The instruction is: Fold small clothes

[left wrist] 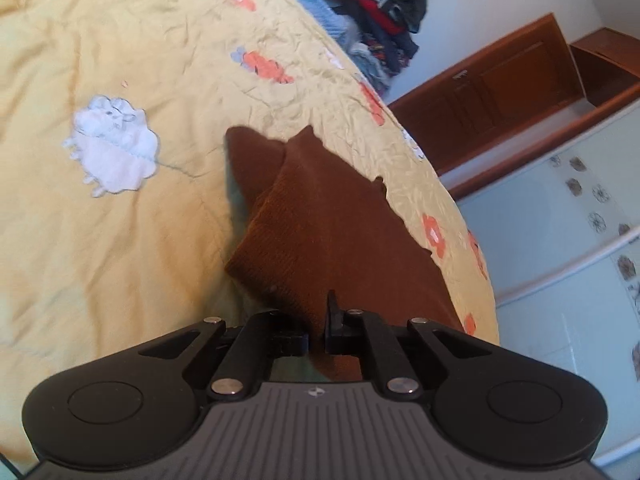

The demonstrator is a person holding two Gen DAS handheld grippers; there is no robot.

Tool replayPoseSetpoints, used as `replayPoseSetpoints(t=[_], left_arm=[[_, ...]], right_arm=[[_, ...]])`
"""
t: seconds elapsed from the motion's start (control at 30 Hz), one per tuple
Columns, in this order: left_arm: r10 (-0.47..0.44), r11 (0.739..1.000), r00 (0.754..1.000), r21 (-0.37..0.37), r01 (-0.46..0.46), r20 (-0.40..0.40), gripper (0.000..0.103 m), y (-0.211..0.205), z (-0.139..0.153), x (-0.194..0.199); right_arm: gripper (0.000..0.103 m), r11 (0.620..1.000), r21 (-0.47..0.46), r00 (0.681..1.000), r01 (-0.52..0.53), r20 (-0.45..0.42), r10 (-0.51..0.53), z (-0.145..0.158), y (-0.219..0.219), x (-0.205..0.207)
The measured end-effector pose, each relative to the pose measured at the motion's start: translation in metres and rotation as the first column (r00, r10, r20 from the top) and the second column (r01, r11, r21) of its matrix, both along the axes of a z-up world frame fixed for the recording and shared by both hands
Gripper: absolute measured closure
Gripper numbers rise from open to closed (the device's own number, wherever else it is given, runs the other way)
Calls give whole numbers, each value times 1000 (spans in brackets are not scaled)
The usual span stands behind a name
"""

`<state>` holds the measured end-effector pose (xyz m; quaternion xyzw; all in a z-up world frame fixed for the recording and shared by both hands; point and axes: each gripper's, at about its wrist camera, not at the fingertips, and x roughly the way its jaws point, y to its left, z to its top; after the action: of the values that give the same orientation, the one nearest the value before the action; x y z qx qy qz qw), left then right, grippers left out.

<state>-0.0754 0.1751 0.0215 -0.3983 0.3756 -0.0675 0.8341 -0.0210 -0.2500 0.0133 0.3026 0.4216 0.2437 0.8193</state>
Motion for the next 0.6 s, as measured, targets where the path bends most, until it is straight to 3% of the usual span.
replayPoseSetpoints(t=[0.13,0.23,0.27,0.3,0.33,0.37,0.43,0.5,0.6], left_arm=[[-31,998,996,59,36,-84,93,5,-29,-16],[-2,998,999,63,5,-54,81,16,-13,-31],[14,994,1000,111,-12,-22,74,18,0,-35],[35,983,999,179,-39,27,55,18,15,-37],[50,965,995,253,-71,89,30,14,30,-36],[44,940,988,329,-92,151,22,5,43,-30],[-34,893,973,443,-72,227,20,-19,58,-7],[-121,867,961,499,-20,248,20,-47,57,28],[-209,824,968,559,98,139,21,-87,31,96]], right_arm=[[77,999,-46,998,-4,-63,1,-22,-13,-21],[52,997,-6,994,72,-84,-72,-22,-35,-27],[34,994,-21,993,111,-37,-111,-12,-41,-29],[25,988,-52,989,147,33,-145,0,-46,-31],[25,982,-91,983,163,100,-153,11,-48,-30],[25,979,-126,978,163,149,-143,21,-47,-24],[25,978,-161,974,133,204,-99,36,-33,-2],[24,981,-177,972,77,235,-34,42,-8,24],[24,975,-219,972,38,234,15,30,30,73]])
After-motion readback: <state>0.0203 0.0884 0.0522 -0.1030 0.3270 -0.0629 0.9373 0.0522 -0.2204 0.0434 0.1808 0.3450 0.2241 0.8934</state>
